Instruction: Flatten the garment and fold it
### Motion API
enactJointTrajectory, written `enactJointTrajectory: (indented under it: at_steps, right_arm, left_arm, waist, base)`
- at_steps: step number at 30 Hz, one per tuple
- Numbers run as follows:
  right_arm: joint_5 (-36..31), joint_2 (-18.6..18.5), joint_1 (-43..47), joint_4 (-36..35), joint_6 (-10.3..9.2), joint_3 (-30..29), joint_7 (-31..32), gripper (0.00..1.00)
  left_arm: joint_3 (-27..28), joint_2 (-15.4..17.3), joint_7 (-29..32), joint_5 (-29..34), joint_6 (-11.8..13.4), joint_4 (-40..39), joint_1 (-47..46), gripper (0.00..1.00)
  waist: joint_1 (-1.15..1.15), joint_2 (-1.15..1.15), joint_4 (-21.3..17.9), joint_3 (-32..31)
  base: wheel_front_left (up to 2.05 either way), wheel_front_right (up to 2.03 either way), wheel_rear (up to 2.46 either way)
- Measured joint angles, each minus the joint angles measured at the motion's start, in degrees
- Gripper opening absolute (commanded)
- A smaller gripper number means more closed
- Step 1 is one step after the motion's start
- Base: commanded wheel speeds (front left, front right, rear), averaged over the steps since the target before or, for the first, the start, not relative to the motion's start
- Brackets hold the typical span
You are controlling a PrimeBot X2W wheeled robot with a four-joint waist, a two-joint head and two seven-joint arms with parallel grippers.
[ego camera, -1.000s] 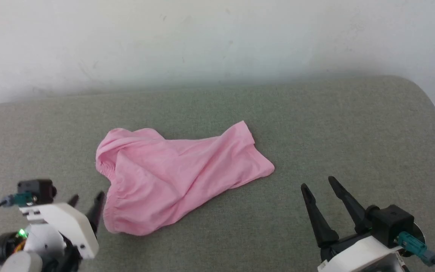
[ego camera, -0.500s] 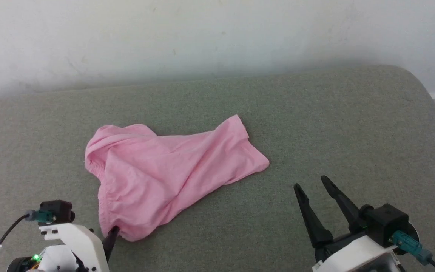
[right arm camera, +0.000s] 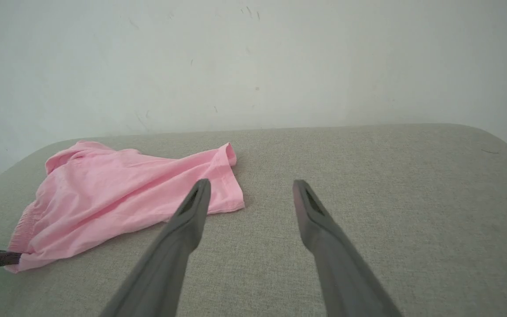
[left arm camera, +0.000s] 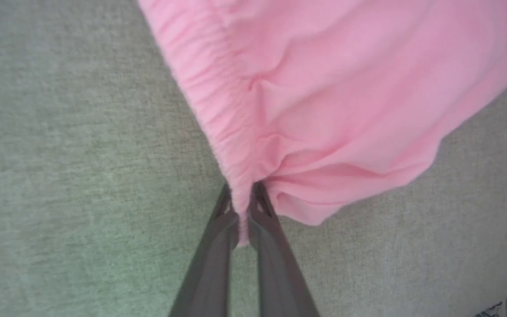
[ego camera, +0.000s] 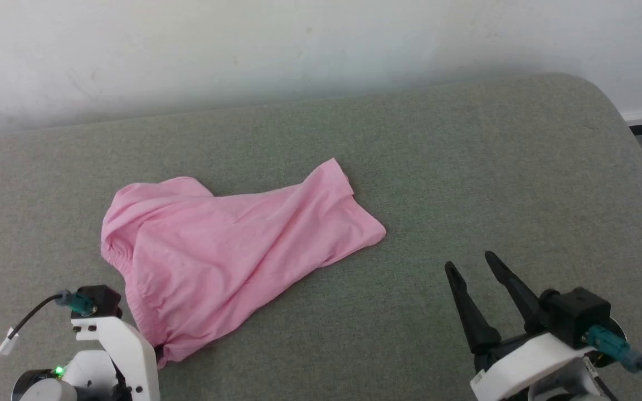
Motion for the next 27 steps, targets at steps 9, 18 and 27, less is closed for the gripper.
enactJointTrajectory:
  at_steps: [9, 18, 27]
  right_arm:
    - [9.8, -5.2, -8.4, 12.7, -0.02, 0.2, 14.9, 1.0]
    - [17.0, -7.2, -23.1, 26.3, -0.01, 5.7, 24.0, 1.0]
    - [19.9, -4.9, -39.9, 43.6, -0.01, 11.2, 26.9, 1.0]
  left_arm:
    - [0.2, -1.9, -6.5, 2.1, 1.8, -2.6, 0.7, 0.0]
    - [0.2, -2.9, -10.3, 3.4, 2.2, -7.6, 0.2, 0.0]
    - [-1.3, -3.8, -12.5, 5.1, 2.2, -10.7, -3.9, 0.0]
  waist:
    - [0.01, 0.0, 2.2, -0.4]
    - [0.01, 0.0, 5.5, 0.0]
    - [0.02, 0.0, 8.6, 3.8]
  base:
    - [0.0, 0.0, 0.0]
    - [0.0, 0.0, 0.0]
    - [0.0, 0.0, 0.0]
